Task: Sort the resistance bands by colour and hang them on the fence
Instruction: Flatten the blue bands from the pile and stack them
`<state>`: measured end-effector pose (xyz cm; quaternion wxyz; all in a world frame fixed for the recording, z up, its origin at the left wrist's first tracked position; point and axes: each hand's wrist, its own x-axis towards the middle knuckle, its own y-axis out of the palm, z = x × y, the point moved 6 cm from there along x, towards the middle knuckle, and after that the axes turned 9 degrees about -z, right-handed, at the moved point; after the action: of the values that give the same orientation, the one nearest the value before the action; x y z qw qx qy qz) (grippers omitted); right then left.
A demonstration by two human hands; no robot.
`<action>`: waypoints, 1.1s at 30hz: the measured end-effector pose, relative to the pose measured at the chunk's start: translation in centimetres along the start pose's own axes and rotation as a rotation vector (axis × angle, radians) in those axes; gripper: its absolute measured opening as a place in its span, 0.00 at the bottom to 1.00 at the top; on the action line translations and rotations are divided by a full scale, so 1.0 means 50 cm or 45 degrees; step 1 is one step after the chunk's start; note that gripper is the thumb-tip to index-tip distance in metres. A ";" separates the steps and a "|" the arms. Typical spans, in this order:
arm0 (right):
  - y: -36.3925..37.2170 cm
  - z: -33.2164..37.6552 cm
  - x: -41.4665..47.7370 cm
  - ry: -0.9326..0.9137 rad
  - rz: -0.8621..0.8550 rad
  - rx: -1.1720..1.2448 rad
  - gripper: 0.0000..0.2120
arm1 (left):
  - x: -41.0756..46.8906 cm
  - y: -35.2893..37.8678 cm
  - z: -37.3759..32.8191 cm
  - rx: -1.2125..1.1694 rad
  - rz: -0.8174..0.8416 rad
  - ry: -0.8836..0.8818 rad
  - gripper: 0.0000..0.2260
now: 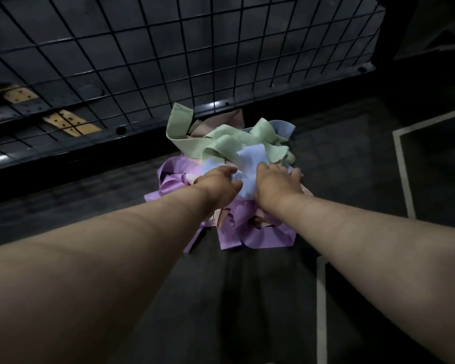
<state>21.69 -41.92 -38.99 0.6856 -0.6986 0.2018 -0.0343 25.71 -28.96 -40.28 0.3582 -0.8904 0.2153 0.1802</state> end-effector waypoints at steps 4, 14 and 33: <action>-0.018 0.004 0.007 -0.111 -0.055 0.053 0.14 | 0.000 -0.008 0.004 -0.028 -0.061 0.042 0.22; -0.072 0.009 -0.015 -0.301 -0.117 0.871 0.07 | -0.024 -0.078 0.006 -0.139 -0.185 0.154 0.06; -0.237 0.033 -0.073 0.201 0.373 1.858 0.03 | -0.212 -0.346 0.004 -0.744 -0.072 -0.123 0.10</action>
<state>21.69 -39.43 -26.73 0.9560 -0.0280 0.2673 -0.1179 25.64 -14.84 -25.70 0.1014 -0.9519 0.1120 0.2667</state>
